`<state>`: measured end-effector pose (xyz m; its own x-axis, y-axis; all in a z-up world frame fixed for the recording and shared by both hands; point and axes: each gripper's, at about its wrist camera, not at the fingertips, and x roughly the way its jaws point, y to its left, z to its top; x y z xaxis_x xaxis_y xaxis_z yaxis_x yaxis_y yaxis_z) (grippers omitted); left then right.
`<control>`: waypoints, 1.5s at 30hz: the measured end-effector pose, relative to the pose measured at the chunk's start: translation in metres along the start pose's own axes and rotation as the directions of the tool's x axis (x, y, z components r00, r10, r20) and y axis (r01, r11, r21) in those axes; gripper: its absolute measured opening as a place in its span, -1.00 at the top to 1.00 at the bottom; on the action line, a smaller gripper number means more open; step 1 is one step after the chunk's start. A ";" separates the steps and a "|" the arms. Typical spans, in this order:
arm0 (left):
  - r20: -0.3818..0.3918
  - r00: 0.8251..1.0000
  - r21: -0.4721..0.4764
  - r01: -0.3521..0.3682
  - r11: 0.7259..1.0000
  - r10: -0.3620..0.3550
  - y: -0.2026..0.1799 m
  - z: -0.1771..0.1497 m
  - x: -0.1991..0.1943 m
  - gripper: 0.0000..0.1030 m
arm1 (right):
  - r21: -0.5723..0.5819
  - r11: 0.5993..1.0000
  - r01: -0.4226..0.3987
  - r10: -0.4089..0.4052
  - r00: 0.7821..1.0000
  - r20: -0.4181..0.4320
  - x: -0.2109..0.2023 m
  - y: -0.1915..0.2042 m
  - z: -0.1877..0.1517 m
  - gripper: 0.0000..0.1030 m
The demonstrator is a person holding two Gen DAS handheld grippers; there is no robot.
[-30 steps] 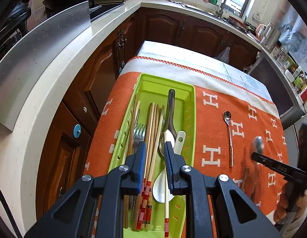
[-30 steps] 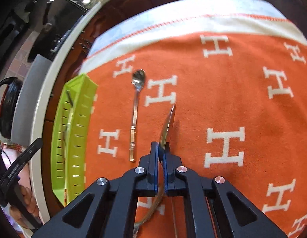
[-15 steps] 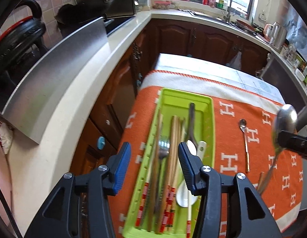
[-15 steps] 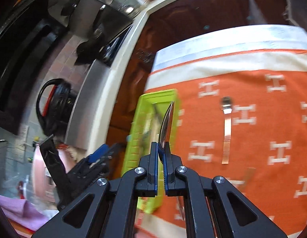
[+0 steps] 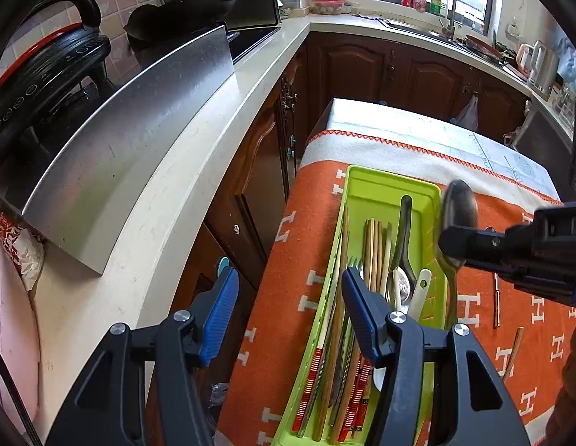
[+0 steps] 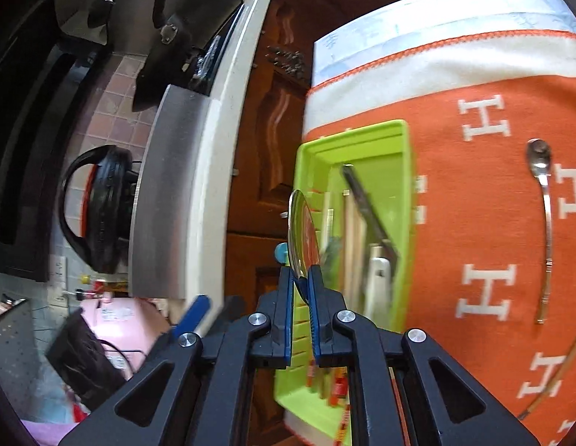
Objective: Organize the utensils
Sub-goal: 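Lower the large steel spoon into the green tray and open the right gripper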
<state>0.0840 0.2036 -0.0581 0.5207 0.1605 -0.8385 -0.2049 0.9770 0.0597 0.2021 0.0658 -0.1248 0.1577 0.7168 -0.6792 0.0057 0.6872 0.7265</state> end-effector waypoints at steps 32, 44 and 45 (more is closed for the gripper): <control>0.018 1.000 -0.061 -0.005 0.998 0.007 0.012 0.004 -0.005 -0.10 | -0.127 0.981 0.144 -0.167 0.967 -0.194 0.071 -0.016 -0.043 0.48; 0.018 0.989 -0.006 -0.146 0.989 0.146 0.012 0.002 0.002 -0.10 | -0.093 0.977 0.190 -0.203 0.966 -0.161 0.081 -0.022 -0.033 0.78; 0.018 0.988 -0.002 -0.151 0.988 0.151 0.012 0.002 0.003 -0.10 | -0.087 0.976 0.197 -0.209 0.964 -0.161 0.080 -0.023 -0.031 0.78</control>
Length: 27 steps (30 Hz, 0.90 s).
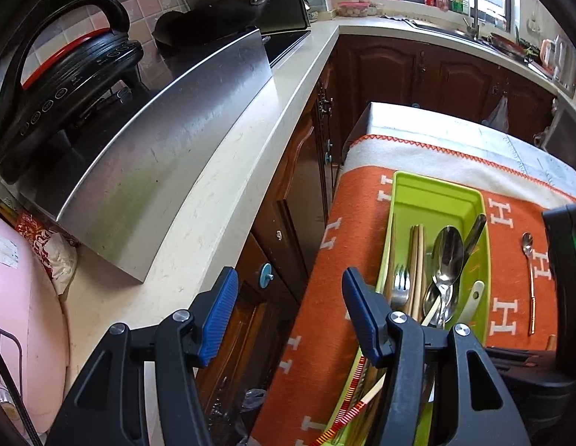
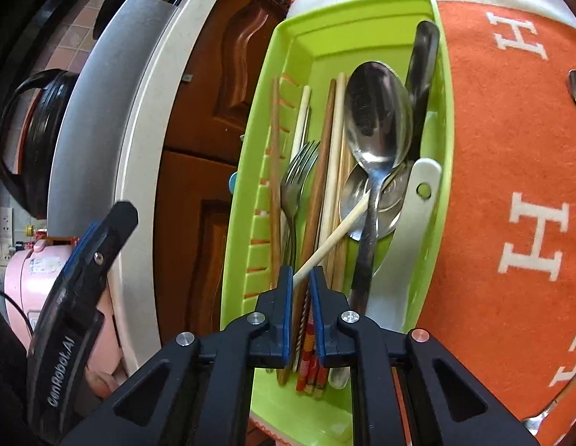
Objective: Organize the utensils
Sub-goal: 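Lower the large steel spoon into the green tray and open the right gripper, then release the chopstick in the tray with left and withdraw both grippers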
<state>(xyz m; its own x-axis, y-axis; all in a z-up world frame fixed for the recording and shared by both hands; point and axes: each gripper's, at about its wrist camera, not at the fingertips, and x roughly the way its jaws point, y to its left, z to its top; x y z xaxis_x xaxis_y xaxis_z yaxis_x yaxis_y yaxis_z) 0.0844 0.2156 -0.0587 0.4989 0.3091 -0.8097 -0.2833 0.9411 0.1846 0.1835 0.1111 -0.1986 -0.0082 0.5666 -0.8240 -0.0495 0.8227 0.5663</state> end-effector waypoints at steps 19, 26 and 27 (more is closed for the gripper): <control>-0.017 0.999 0.030 0.028 0.999 -0.027 -0.003 0.000 0.003 -0.18 | -0.070 0.991 0.111 -0.098 0.980 0.175 -0.056 0.012 0.023 0.99; -0.041 0.984 0.107 0.178 0.978 -0.174 -0.024 -0.006 -0.010 -0.10 | -0.067 0.992 0.107 -0.094 0.981 0.172 -0.076 -0.005 0.008 0.99; -0.049 0.981 0.126 0.193 0.973 -0.188 -0.029 -0.008 -0.011 0.15 | -0.068 0.992 0.105 -0.092 0.981 0.173 -0.082 -0.009 0.006 0.99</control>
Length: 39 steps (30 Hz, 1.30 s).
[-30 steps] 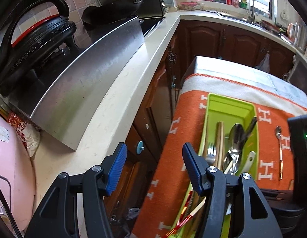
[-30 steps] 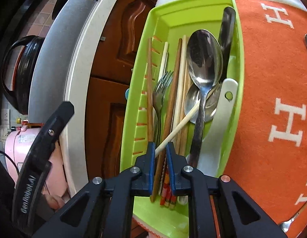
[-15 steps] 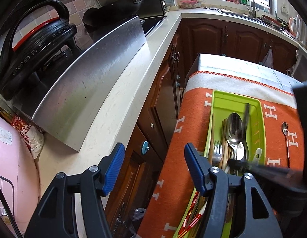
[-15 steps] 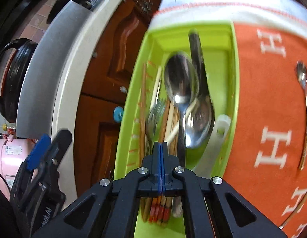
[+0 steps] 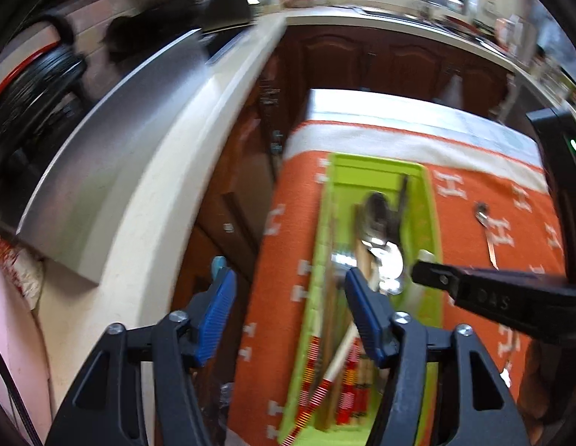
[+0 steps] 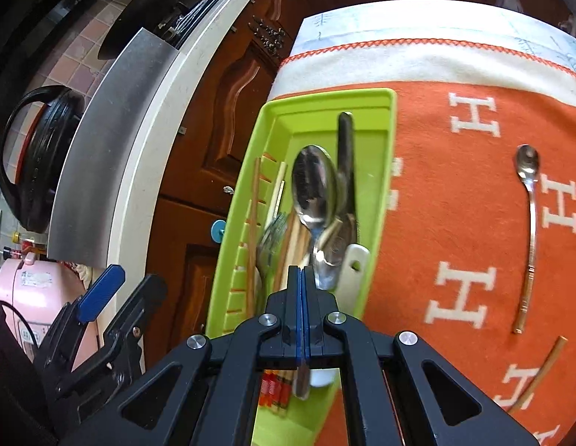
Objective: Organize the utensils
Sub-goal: 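Release the chopstick in the tray with left and withdraw both grippers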
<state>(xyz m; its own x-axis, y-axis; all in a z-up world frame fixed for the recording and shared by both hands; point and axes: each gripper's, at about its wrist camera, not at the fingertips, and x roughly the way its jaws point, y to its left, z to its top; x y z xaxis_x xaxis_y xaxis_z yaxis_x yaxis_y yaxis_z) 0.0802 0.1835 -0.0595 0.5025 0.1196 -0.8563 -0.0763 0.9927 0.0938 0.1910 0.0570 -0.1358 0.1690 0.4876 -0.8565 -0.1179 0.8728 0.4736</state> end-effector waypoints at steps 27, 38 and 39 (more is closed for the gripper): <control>-0.252 0.962 -0.002 0.110 0.994 -0.107 -0.022 -0.046 0.048 0.84 | 0.132 0.989 -0.066 0.057 0.995 0.077 -0.061 -0.114 -0.053 1.00; -0.211 0.963 -0.125 0.145 0.981 -0.169 -0.036 -0.018 0.077 0.88 | 0.135 0.990 -0.051 0.038 0.994 0.102 -0.068 -0.116 -0.058 1.00; -0.205 0.965 -0.125 0.141 0.982 -0.164 -0.038 -0.016 0.080 0.88 | 0.135 0.990 -0.047 0.033 0.994 0.105 -0.069 -0.117 -0.058 1.00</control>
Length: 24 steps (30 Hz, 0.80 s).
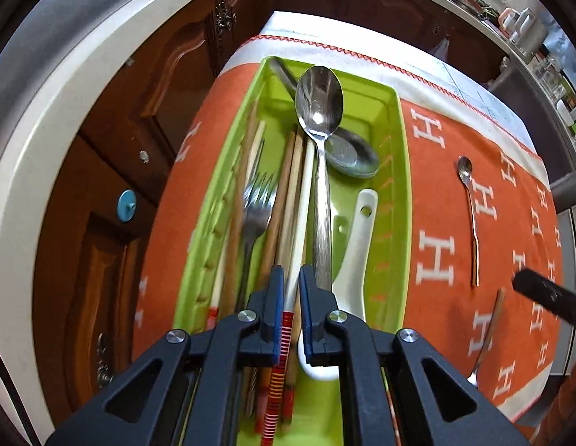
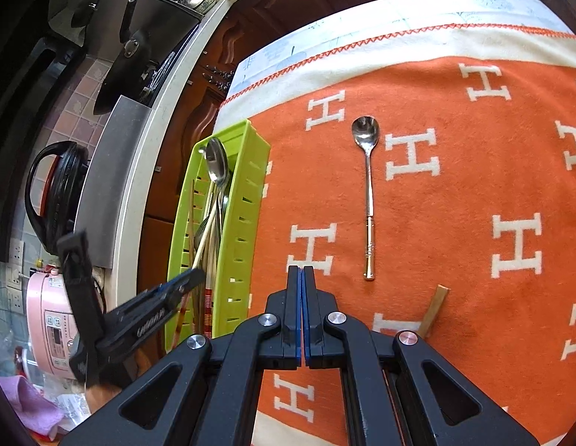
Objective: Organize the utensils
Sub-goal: 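Release the chopstick in the tray with left and withdraw both grippers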
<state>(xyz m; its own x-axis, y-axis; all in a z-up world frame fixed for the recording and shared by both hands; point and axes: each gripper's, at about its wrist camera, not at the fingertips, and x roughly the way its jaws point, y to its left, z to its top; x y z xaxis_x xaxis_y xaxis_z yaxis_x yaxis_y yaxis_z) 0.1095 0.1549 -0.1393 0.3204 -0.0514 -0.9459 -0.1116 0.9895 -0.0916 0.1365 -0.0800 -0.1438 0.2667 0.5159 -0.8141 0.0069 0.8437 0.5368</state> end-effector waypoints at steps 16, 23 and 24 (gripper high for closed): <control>0.070 0.997 -0.020 0.021 1.000 -0.020 -0.004 0.005 -0.020 0.65 | 0.052 0.998 0.042 -0.042 0.999 0.000 -0.004 -0.030 0.000 0.95; 0.097 0.992 0.091 0.071 0.993 -0.080 -0.045 -0.004 -0.039 0.57 | 0.073 0.996 0.060 -0.060 0.998 -0.004 -0.011 -0.048 -0.011 0.81; 0.103 0.991 0.107 0.076 0.991 -0.087 -0.052 -0.006 -0.043 0.51 | 0.076 0.995 0.063 -0.063 0.998 -0.003 -0.013 -0.051 -0.014 0.76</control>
<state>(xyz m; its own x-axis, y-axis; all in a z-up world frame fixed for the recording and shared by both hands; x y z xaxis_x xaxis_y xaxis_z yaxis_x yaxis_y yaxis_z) 0.0957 0.1045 -0.0961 0.4242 -0.1232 -0.8972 0.0148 0.9915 -0.1291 0.1189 -0.1279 -0.1634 0.2628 0.4618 -0.8471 0.0972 0.8609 0.4995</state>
